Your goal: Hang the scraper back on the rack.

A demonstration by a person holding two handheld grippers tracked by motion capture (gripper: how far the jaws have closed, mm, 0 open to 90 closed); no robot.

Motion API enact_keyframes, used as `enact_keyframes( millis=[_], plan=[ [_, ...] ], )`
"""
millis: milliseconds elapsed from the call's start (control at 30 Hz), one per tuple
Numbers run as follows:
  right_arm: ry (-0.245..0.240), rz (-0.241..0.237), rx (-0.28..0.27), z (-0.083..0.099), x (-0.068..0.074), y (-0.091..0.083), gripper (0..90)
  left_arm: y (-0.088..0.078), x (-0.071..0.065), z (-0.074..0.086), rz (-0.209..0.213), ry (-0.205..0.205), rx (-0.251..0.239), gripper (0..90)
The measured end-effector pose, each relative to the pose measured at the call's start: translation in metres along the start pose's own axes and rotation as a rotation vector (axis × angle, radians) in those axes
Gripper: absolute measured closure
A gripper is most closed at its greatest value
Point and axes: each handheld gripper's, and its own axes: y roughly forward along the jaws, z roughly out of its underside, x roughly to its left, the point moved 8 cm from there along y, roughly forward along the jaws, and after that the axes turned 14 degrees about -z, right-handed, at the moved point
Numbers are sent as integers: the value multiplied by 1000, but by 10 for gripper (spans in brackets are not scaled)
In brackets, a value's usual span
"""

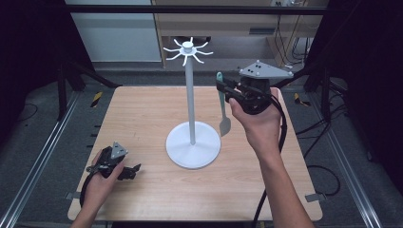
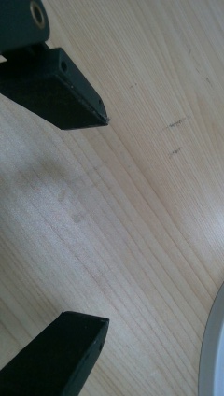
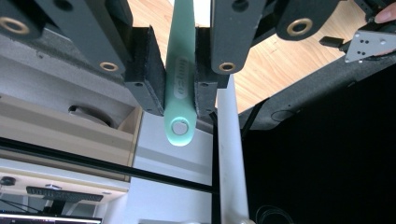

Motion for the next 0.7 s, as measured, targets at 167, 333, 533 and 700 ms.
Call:
enact_keyframes(
  millis=[167,333,533,700],
  plan=[
    [-10,-8,-7,-6,5,1,749,0,0,0,-1,-5,-4,40],
    [-18,-14,-16,-11,10,2,750,0,0,0,-1,-5,-3,40],
    [-29,-20,-24,-16,14,3,749,0,0,0,0,-4,-2,40],
    [-29,-23,-31,-20,16,3,749,0,0,0,-1,-1,-2,40]
  ],
)
